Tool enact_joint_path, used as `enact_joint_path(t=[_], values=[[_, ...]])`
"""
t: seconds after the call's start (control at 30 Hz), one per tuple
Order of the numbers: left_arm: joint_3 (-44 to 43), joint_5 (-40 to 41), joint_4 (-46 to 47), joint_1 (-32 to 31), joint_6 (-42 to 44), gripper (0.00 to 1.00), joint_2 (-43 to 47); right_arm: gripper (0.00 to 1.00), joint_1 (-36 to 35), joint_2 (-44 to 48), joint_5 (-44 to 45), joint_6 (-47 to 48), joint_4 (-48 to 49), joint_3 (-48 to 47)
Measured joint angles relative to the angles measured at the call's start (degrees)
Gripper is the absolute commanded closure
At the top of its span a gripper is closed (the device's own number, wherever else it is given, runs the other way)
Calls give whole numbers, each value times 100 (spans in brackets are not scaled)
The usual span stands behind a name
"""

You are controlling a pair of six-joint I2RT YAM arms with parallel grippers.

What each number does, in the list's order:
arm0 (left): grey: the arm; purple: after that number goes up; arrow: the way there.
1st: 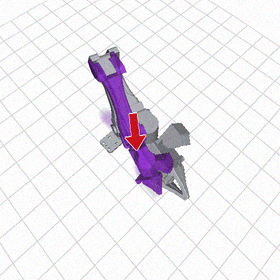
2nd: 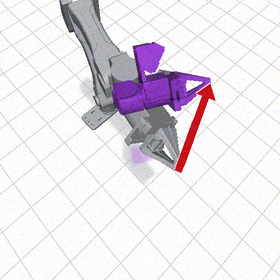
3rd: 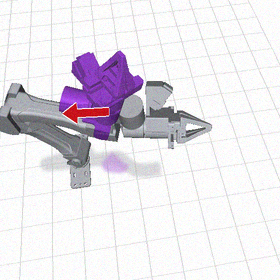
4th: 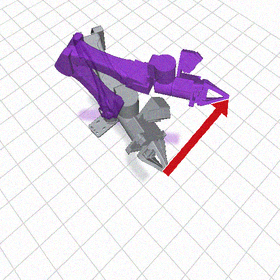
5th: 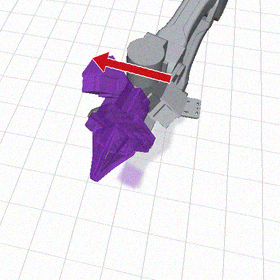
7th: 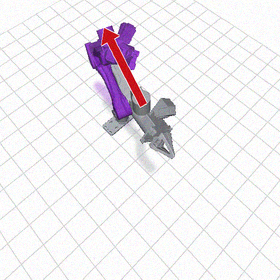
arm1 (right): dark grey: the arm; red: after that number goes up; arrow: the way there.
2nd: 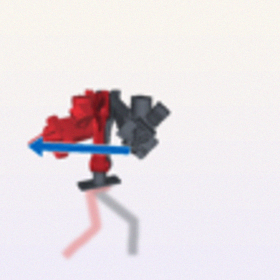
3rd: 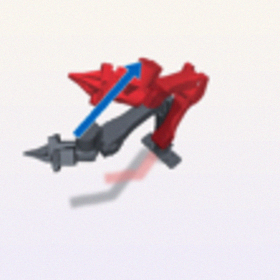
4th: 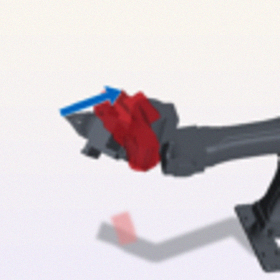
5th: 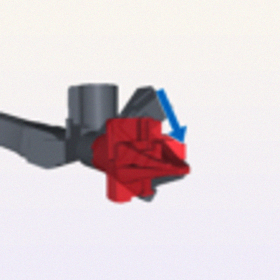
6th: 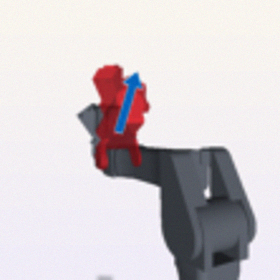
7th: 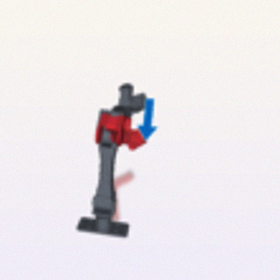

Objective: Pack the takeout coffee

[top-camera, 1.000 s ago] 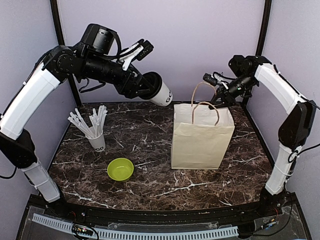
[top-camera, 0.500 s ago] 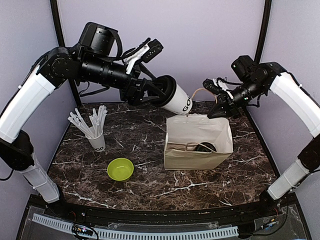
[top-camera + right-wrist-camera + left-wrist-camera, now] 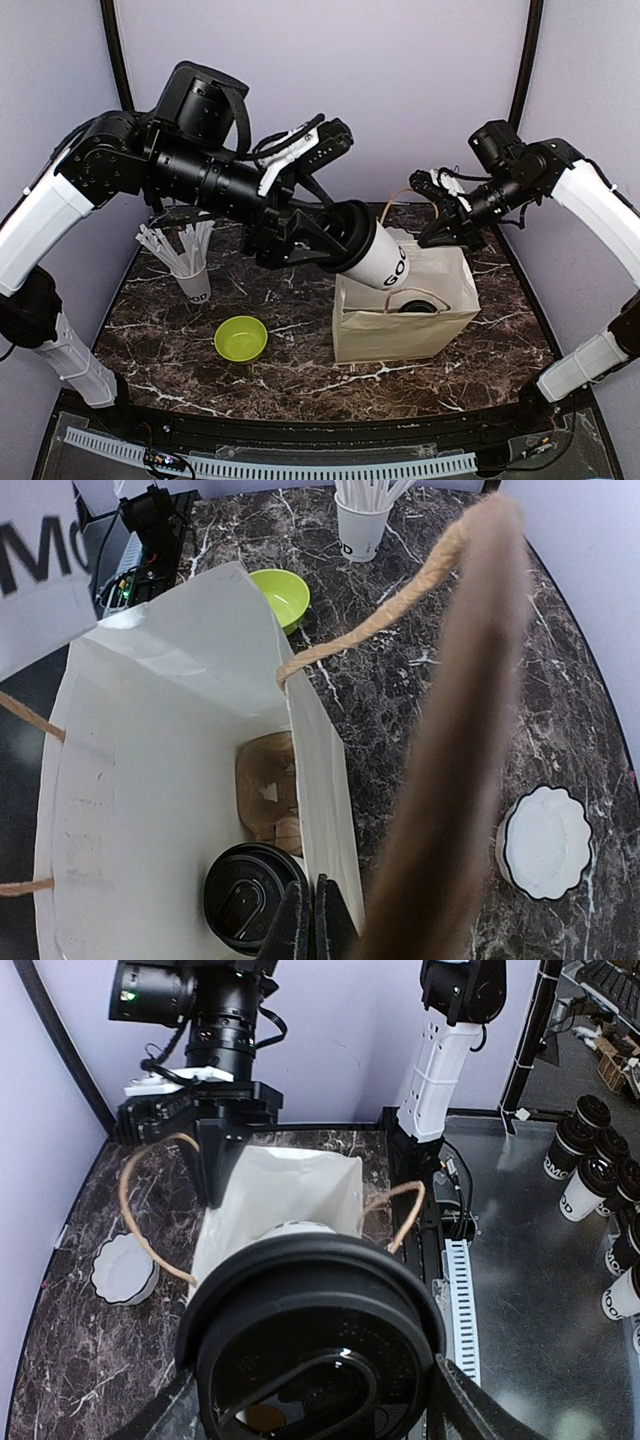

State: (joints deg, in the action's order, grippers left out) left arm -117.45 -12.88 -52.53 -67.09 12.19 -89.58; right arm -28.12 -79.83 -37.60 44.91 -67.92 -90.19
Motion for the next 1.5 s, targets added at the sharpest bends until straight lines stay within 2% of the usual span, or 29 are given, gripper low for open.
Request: enact_joint_path(t=[0.33, 0.77, 1.07, 1.5], values=[[173, 584, -83, -184, 79, 46, -247, 100, 0, -317, 450, -63, 278, -568], [417, 1333, -13, -238, 376, 47, -503, 100, -232, -310, -247, 317, -210, -227], [625, 1912, 26, -831, 632, 47, -645, 100, -520, -321, -503, 358, -529, -236], [610, 3136, -168, -1615, 575, 47, -1379, 100, -831, -313, -461, -608, -251, -4]])
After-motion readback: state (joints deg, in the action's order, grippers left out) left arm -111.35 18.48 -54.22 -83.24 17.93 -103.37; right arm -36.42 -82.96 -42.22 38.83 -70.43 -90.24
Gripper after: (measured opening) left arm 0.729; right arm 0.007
